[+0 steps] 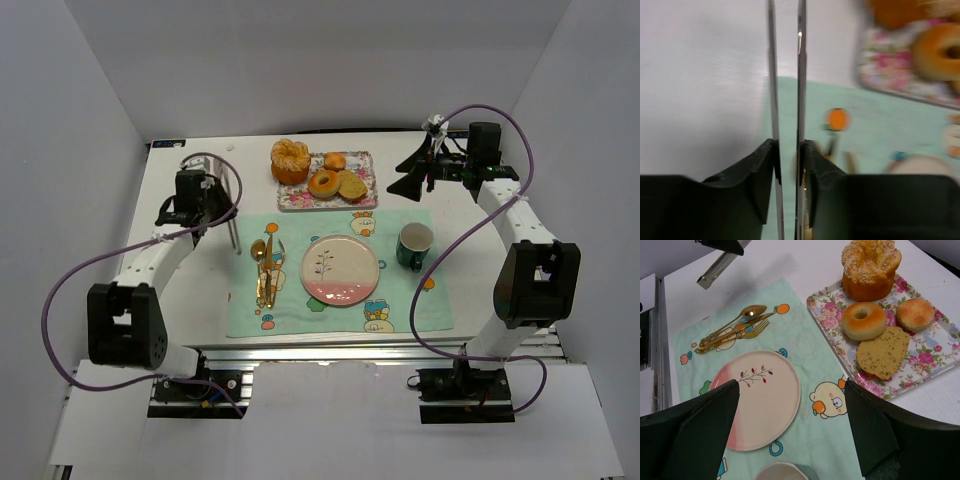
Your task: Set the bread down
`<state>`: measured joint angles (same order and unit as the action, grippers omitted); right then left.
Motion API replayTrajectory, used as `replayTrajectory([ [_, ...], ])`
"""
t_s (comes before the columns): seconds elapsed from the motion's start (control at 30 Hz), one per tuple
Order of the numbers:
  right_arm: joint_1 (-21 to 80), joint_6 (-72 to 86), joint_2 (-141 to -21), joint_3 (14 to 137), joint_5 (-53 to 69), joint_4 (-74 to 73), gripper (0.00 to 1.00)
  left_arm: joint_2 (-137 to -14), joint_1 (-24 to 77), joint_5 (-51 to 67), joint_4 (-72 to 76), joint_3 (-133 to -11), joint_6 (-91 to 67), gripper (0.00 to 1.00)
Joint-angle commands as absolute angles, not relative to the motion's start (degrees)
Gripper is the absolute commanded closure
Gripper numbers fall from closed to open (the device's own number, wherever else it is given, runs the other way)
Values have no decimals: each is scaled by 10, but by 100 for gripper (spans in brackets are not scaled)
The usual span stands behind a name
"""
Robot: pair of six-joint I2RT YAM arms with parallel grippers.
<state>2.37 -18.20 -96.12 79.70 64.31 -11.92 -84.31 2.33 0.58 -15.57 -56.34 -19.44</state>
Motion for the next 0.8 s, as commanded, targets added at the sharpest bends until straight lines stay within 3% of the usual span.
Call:
replayTrajectory([
  [0.0,20,-165,-941,788,657,-81,10,-791,61,108,-115,-567,-355,57],
  [0.27,18,-149,-940,779,667,-62,11,-798,91,175,-62,-577,-481,39],
  [0.77,6,-124,-925,744,675,-14,10,-884,138,170,-24,-607,-616,38],
])
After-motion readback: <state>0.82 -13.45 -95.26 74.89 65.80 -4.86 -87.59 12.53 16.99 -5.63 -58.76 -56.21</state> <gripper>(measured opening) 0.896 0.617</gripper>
